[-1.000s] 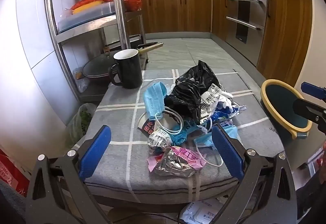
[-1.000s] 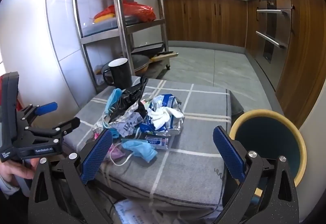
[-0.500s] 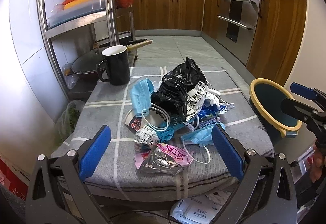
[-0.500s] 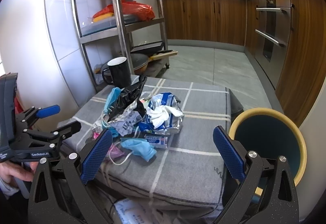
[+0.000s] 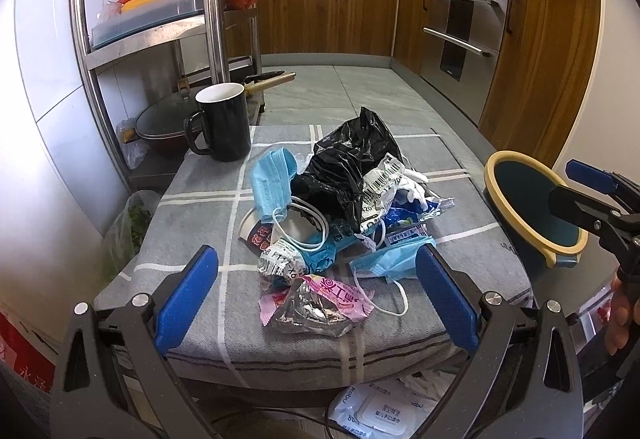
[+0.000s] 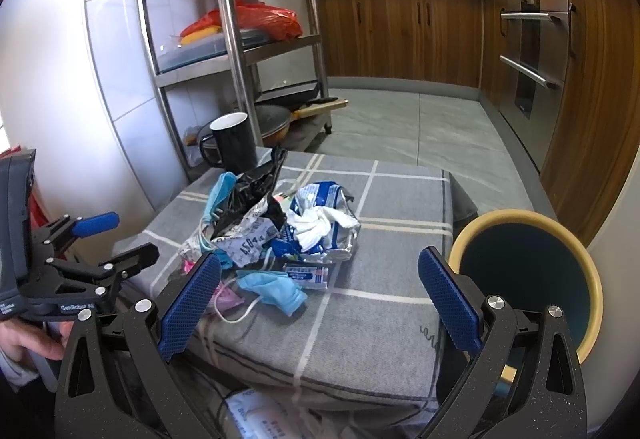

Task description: Collect trash

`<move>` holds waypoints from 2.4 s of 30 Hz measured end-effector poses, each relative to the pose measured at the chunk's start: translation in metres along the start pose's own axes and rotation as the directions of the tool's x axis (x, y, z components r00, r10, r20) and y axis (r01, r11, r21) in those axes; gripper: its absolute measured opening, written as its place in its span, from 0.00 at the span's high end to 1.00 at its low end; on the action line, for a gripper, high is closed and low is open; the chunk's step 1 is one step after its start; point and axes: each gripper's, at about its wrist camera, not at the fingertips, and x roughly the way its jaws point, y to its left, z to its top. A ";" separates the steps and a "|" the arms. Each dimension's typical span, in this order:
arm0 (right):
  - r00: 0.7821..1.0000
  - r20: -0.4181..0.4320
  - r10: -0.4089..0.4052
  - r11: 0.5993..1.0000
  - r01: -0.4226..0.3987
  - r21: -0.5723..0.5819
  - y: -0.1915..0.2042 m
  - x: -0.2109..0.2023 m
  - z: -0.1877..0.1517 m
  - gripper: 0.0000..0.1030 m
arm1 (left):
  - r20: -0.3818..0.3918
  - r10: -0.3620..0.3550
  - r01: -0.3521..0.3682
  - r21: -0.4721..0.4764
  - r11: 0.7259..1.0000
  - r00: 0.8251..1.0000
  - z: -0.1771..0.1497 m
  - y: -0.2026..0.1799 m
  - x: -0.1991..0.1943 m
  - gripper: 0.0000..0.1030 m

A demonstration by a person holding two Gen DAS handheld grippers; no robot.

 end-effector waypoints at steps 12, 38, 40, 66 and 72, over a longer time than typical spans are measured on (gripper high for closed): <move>1.000 0.000 -0.002 1.000 0.002 0.003 0.000 -0.001 0.001 0.05 | -0.015 -0.023 0.023 -0.005 1.000 1.000 -0.003 -0.001 -0.001 0.06; 1.000 -0.007 -0.005 1.000 0.005 0.012 -0.001 0.000 0.000 0.05 | -0.018 -0.025 0.025 -0.014 1.000 1.000 -0.004 0.001 0.001 0.06; 1.000 -0.010 -0.005 1.000 0.005 0.016 -0.001 0.001 0.000 0.05 | -0.020 -0.021 0.021 -0.018 1.000 1.000 -0.003 0.002 0.003 0.06; 0.991 -0.077 0.106 0.986 -0.094 0.139 0.007 0.045 0.039 0.07 | -0.196 -0.034 0.001 -0.166 0.986 0.980 0.052 0.070 0.077 0.37; 0.982 -0.131 0.136 0.978 -0.112 0.178 0.011 0.066 0.031 0.10 | -0.235 -0.076 0.043 -0.141 0.989 0.969 0.067 0.062 0.110 0.37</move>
